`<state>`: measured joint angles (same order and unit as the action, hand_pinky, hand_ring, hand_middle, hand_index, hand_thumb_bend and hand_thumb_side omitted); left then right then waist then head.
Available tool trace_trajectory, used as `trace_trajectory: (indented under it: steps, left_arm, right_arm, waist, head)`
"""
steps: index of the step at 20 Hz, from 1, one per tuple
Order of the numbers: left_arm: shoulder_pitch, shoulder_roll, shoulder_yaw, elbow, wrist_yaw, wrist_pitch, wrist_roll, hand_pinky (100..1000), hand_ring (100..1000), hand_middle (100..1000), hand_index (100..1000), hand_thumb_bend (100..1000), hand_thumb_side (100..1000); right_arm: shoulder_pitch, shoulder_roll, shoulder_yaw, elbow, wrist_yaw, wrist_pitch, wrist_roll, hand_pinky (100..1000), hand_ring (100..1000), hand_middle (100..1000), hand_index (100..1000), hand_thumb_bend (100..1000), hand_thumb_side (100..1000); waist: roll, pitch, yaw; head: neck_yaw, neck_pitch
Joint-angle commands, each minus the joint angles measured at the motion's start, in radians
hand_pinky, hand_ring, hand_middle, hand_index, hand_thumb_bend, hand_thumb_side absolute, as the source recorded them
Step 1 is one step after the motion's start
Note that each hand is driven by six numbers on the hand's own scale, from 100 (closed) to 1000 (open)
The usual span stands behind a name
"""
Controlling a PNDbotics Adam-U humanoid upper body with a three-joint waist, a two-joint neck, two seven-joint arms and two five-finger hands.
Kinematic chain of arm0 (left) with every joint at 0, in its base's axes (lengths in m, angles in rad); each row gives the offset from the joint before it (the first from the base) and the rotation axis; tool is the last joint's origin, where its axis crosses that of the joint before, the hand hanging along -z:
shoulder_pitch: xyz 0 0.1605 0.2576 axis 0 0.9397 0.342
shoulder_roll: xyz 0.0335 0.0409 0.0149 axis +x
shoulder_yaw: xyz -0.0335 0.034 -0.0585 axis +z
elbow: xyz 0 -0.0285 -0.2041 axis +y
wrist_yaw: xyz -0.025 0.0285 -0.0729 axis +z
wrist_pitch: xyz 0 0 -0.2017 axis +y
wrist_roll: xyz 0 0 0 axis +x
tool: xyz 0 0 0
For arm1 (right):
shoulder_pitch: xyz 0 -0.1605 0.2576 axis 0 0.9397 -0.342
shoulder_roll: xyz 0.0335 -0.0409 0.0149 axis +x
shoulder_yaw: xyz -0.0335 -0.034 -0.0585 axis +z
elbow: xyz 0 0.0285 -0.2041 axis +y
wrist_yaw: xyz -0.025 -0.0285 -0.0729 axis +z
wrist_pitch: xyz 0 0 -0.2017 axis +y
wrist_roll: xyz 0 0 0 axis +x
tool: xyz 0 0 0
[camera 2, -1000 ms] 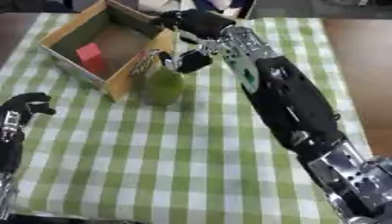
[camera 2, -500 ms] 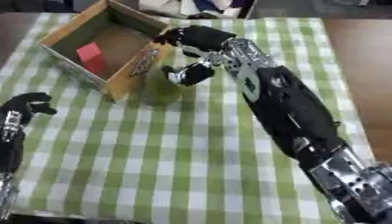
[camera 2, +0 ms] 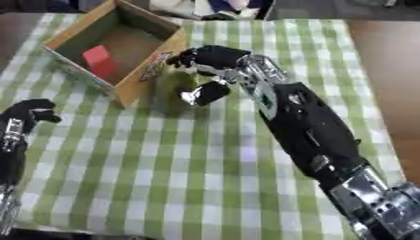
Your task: Pick up objects on the table and place them in the box.
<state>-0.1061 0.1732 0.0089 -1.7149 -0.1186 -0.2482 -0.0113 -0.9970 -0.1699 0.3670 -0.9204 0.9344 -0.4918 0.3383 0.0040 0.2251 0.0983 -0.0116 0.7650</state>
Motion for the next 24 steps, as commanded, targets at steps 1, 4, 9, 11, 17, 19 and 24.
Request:
trace_trajectory:
  steps: [1, 4, 9, 11, 17, 19, 24]
  left_arm:
    - [-0.008, 0.015, 0.006, -0.017, -0.005, 0.000, 0.000, 826, 574, 642, 733, 100, 896]
    - [-0.009, 0.015, 0.006, -0.017, -0.005, -0.001, -0.001, 826, 574, 642, 733, 100, 896]
    - [-0.010, 0.015, 0.005, -0.017, -0.004, -0.001, -0.002, 826, 575, 642, 733, 100, 896]
    - [-0.010, 0.014, 0.004, -0.017, -0.004, -0.001, -0.003, 826, 575, 642, 733, 100, 896]
    - [-0.011, 0.014, 0.004, -0.017, -0.004, 0.000, -0.004, 826, 575, 642, 733, 100, 896]
    - [-0.010, 0.014, 0.004, -0.017, -0.004, 0.000, -0.004, 826, 575, 642, 733, 100, 896]
    - [-0.009, 0.014, 0.003, -0.017, -0.004, -0.001, -0.004, 826, 575, 642, 733, 100, 896]
  right_arm:
    - [-0.014, -0.001, -0.003, 0.003, -0.008, -0.006, 0.017, 740, 817, 835, 986, 100, 738]
    - [-0.012, 0.004, -0.006, 0.014, -0.002, -0.008, 0.036, 741, 818, 831, 981, 100, 741]
    - [-0.007, 0.017, -0.014, 0.049, 0.039, -0.007, 0.062, 752, 822, 822, 960, 100, 487]
    - [-0.009, 0.021, -0.020, 0.058, 0.062, -0.007, 0.064, 751, 819, 805, 948, 100, 370]
    - [-0.021, 0.023, -0.033, 0.058, 0.117, 0.001, 0.019, 708, 761, 597, 773, 100, 100]
    - [-0.029, 0.021, -0.035, 0.047, 0.133, 0.007, -0.019, 684, 729, 508, 689, 100, 100]
    - [-0.058, 0.018, -0.035, 0.015, 0.152, 0.019, -0.115, 635, 633, 337, 501, 100, 100]
  waist:
    - [0.002, -0.014, 0.002]
    - [0.002, -0.014, 0.003]
    - [0.003, -0.014, 0.006]
    - [0.003, -0.014, 0.008]
    - [0.003, -0.014, 0.009]
    - [0.002, -0.014, 0.009]
    - [0.002, -0.016, 0.010]
  head:
    - [-0.003, 0.005]
    - [-0.004, 0.005]
    - [-0.008, 0.005]
    - [-0.009, 0.005]
    - [-0.011, 0.005]
    - [-0.011, 0.005]
    - [-0.012, 0.005]
